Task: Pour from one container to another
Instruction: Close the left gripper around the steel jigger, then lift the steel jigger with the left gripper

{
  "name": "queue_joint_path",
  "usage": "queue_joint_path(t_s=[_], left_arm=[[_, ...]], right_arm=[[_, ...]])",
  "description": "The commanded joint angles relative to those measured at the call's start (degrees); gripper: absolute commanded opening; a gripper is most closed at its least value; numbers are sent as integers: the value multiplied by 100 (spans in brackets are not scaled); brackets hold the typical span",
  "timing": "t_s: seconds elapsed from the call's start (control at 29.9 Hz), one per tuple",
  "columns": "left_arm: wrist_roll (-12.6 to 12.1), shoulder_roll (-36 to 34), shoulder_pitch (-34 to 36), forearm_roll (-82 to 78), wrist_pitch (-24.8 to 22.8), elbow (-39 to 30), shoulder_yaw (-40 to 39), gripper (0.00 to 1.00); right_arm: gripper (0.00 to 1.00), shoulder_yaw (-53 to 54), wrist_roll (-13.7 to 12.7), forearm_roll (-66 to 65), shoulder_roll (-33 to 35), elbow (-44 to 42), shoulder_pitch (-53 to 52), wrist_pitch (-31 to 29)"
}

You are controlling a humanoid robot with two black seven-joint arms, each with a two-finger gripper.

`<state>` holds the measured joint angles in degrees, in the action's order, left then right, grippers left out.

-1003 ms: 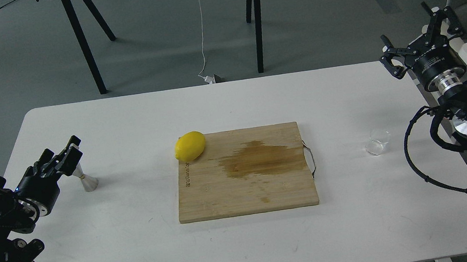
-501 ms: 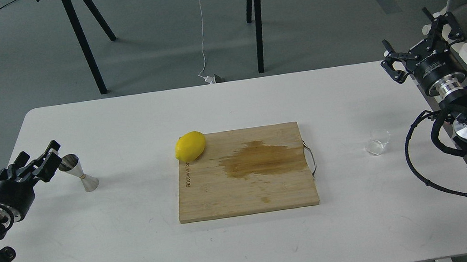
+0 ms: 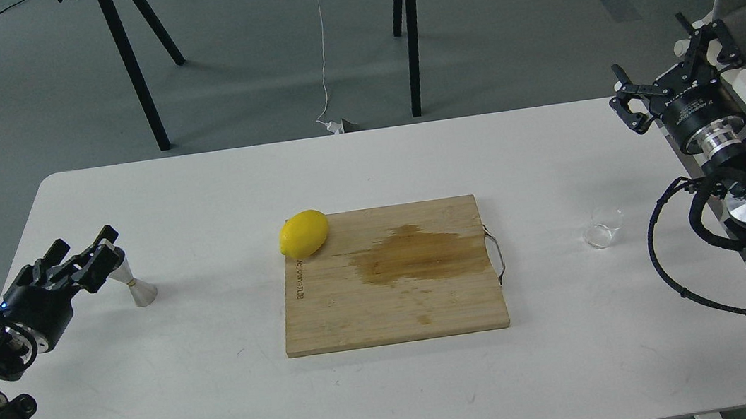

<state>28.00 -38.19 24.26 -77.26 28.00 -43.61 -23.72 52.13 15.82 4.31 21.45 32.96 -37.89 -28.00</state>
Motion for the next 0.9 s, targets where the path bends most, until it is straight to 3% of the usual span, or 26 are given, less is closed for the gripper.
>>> queue_joint_path(t_s=[0.0,0.87], left_arm=[[0,31,8,0,0,-25,-1,100],[0,180,-9,-8,0,81,114,100]], right_arm=[[100,8,0,0,0,0,0,0],[100,-1,8,0,0,-8,53,0]])
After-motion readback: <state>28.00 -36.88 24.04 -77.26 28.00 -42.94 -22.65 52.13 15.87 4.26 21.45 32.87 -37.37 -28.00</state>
